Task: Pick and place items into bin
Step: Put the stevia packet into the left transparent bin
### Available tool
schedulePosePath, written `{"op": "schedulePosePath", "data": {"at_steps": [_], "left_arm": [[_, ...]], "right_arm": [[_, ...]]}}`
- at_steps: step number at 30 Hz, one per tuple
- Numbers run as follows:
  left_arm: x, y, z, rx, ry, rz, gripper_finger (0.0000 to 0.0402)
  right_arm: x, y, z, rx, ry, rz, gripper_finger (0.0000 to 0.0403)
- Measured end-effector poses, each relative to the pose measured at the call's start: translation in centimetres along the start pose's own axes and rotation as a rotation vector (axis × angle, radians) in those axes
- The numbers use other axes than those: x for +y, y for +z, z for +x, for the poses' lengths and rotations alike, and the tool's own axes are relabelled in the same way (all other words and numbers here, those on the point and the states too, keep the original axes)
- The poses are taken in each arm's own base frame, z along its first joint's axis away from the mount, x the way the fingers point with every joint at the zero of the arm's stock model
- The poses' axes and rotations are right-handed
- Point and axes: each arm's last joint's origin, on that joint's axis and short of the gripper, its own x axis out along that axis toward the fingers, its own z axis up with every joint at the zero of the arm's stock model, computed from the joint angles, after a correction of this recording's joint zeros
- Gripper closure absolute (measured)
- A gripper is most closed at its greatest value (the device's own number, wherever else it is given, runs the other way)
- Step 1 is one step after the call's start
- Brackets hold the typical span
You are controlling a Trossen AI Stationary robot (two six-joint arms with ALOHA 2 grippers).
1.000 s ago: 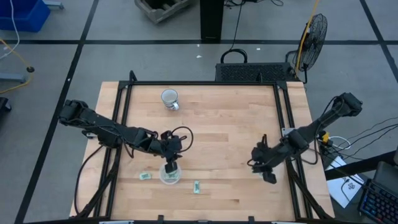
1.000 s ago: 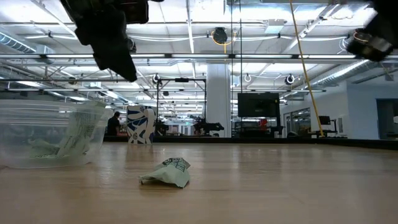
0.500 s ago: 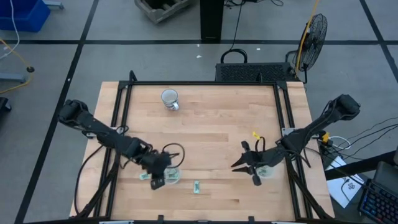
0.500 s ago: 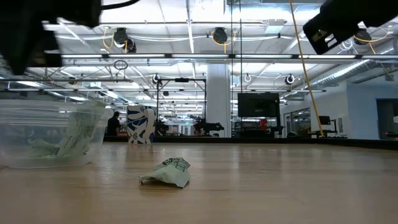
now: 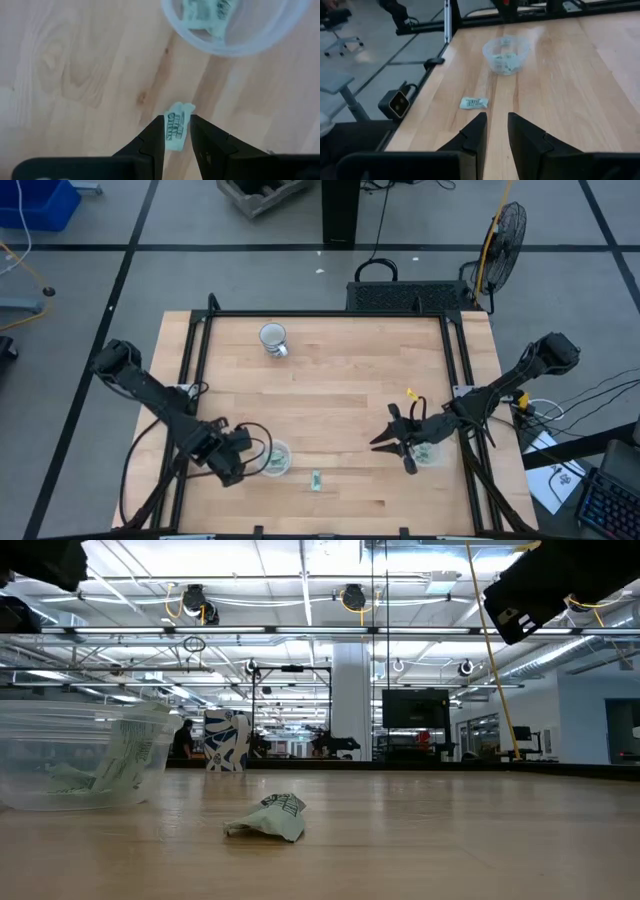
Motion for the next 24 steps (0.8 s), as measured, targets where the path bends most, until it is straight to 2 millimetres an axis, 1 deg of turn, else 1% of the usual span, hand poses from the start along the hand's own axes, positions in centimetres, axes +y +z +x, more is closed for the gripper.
{"op": "schedulePosePath", "data": {"at_steps": [3, 9, 12, 17, 20, 24], "left_arm": [[-0.1, -0.2, 0.0, -0.005, -0.002, 0.101, 0.0305], [-0.2, -0.4, 0.2, -0.054, 0.021, 0.176, 0.0304], [0.2, -0.7, 1.1, -0.035, 0.018, 0.187, 0.0304], [0.9, -1.7, 3.6, 0.026, -0.049, 0.19, 0.0305], [1.1, -1.8, 4.3, 0.008, -0.06, 0.224, 0.0304], [1.6, -2.0, 4.8, -0.019, -0.024, 0.283, 0.0304]], "right_arm": [[0.0, 0.0, 0.0, 0.005, -0.002, -0.015, 0.033], [0.0, 0.0, 0.0, 0.005, -0.001, -0.024, 0.033], [0.0, 0.0, 0.0, 0.006, -0.001, -0.024, 0.033], [0.0, -0.1, 0.0, 0.007, -0.001, -0.025, 0.033], [0.0, -0.1, 0.0, 0.007, -0.001, -0.025, 0.033], [0.0, 0.0, 0.0, 0.006, -0.001, -0.05, 0.033]]}}
